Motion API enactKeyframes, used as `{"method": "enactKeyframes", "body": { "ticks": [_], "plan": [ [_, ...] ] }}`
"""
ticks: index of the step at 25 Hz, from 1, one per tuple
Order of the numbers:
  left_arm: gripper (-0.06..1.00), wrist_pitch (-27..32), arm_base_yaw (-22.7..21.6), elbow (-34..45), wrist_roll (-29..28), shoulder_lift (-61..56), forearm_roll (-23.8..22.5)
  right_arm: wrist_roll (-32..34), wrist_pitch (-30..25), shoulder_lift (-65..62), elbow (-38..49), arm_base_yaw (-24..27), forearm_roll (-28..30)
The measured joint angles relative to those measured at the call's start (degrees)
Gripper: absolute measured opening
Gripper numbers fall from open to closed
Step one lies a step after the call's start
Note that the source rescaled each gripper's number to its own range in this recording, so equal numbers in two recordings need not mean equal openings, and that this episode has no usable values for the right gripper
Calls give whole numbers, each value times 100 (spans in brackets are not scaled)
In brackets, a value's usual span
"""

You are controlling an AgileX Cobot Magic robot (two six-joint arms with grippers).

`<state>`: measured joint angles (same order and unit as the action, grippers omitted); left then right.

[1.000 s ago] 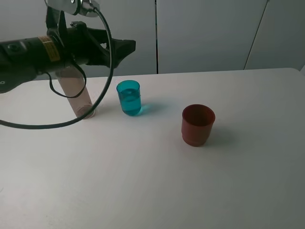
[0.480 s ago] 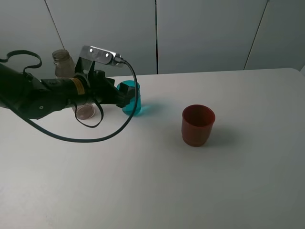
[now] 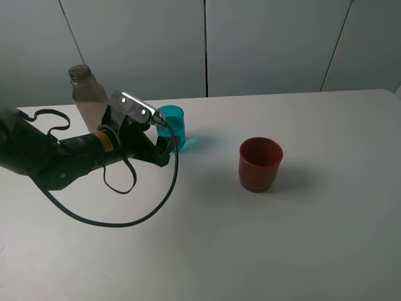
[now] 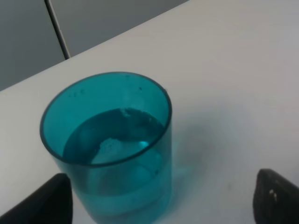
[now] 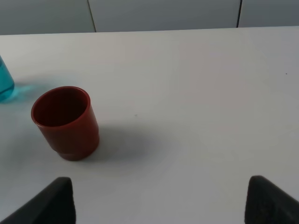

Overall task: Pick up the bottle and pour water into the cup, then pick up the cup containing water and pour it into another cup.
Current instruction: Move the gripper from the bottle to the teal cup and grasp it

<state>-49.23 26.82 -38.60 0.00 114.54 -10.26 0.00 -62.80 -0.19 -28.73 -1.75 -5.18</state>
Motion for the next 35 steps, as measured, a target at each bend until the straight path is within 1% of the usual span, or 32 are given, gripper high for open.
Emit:
{"method": "enactKeyframes", "body": {
  "ticks": [3, 7, 9, 14, 19, 31, 35],
  "plan": [
    [95, -370, 0, 0, 52, 291, 66, 0, 0, 0, 0, 0, 0],
    [95, -1048, -12, 0, 263, 613, 274, 0, 0, 0, 0, 0, 0],
    [95, -1175, -40, -36, 297, 773, 285, 0, 0, 0, 0, 0, 0],
    [95, -1212, -49, -291, 309, 1070, 294, 0, 0, 0, 0, 0, 0],
    [95, -1035, -136, -623, 309, 1206, 77, 0, 0, 0, 0, 0, 0],
    [95, -919, -222, -1045, 309, 1660, -53, 0, 0, 0, 0, 0, 0],
    [95, -905, -222, -1266, 507, 1784, -78, 0, 0, 0, 0, 0, 0]
  ]
}}
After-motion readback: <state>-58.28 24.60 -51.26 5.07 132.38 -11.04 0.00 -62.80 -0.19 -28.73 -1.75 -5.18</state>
